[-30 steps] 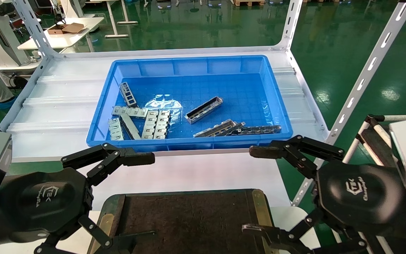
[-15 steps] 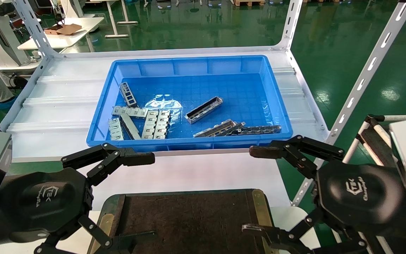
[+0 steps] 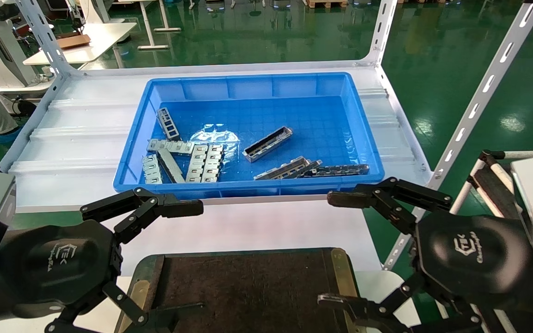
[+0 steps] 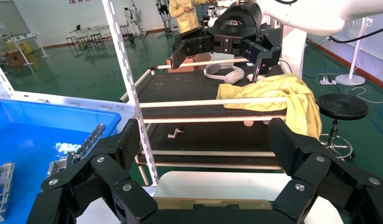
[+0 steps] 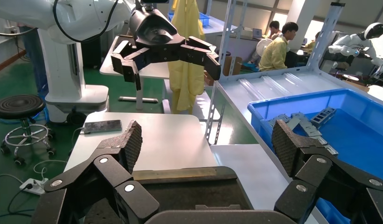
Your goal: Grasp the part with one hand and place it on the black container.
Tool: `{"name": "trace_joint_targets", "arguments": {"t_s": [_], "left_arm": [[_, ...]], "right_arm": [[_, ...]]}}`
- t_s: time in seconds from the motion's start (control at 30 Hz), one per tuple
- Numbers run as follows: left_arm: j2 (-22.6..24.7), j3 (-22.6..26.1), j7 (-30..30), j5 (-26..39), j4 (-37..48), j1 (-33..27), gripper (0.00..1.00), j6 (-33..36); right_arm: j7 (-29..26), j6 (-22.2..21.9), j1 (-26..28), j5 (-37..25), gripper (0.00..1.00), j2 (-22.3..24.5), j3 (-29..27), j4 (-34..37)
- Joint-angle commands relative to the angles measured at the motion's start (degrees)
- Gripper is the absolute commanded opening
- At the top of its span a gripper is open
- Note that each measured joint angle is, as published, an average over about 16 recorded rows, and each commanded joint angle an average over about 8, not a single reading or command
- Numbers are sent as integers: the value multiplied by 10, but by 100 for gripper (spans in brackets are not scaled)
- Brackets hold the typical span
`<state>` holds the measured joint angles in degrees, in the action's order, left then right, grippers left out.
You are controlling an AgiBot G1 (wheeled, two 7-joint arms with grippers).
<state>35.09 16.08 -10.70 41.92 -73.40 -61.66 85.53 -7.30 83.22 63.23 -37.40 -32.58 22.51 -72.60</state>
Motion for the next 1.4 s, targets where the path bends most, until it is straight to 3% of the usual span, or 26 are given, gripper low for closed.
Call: {"name": "trace_joint_targets", "arguments": {"t_s": [0.03,0.7,1.03,1.4], "left_arm": [[0,0,0,0,0,0,100,0],[35,13,8,45,25,-28,100,-49],[114,44,35,104,101,-86,100,-89],[223,90,100,186,292,-200,100,-107]], "right_arm": [[0,0,0,0,100,0,0,0],[0,0,0,0,100,0,0,0],[0,0,0,0,100,0,0,0],[0,0,0,0,100,0,0,0]]}}
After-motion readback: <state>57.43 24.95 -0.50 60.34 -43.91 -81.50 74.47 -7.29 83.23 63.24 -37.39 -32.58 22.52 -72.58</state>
